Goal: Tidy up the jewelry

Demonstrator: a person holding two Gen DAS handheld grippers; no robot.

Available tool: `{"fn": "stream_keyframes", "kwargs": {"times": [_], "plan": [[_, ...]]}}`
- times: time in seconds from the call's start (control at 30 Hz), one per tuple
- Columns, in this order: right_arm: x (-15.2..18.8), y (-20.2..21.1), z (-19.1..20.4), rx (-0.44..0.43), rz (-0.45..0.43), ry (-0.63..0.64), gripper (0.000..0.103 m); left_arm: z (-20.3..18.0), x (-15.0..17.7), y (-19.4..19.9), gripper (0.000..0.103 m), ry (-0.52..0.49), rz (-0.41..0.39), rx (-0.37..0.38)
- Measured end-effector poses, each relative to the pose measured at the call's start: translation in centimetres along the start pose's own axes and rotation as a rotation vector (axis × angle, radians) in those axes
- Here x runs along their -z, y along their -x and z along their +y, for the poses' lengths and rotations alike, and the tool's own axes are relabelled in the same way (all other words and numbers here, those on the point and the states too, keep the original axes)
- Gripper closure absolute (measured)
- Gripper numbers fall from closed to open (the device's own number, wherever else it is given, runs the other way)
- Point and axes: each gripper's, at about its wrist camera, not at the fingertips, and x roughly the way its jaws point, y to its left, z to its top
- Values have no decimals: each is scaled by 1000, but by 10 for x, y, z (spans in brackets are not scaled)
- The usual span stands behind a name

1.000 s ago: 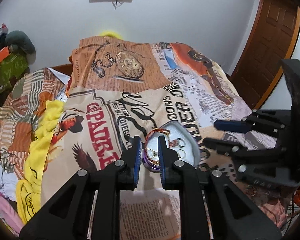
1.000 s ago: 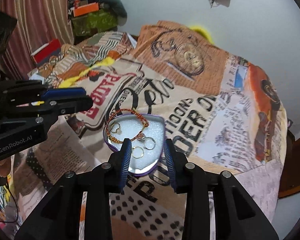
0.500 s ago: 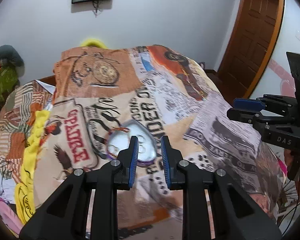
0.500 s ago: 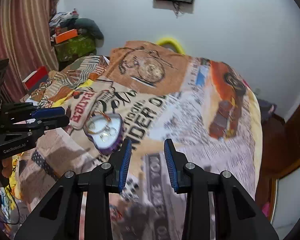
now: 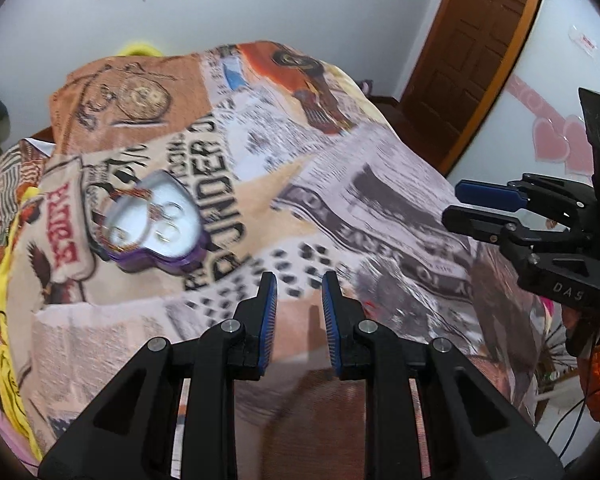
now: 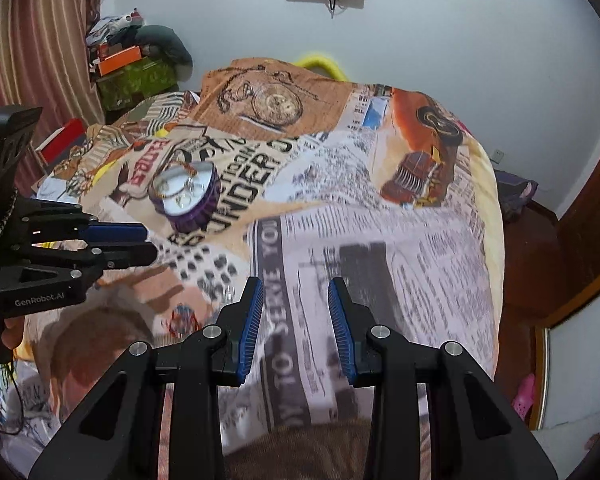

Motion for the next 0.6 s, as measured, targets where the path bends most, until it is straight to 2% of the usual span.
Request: {"fn": "stream_keyframes", "kwargs": {"times": [0.27,0.33,0.6], "plan": [[20,-3,-7,-28,21,-43,72,-10,16,-22,81,-30,59,-28],[22,-4,-9,-29,25,-50,72,-7,22,-27,81,-22,78,-14],[27,-14,-8,-54,52,-67,72,-16,19,-35,81,-56,76,17]]}}
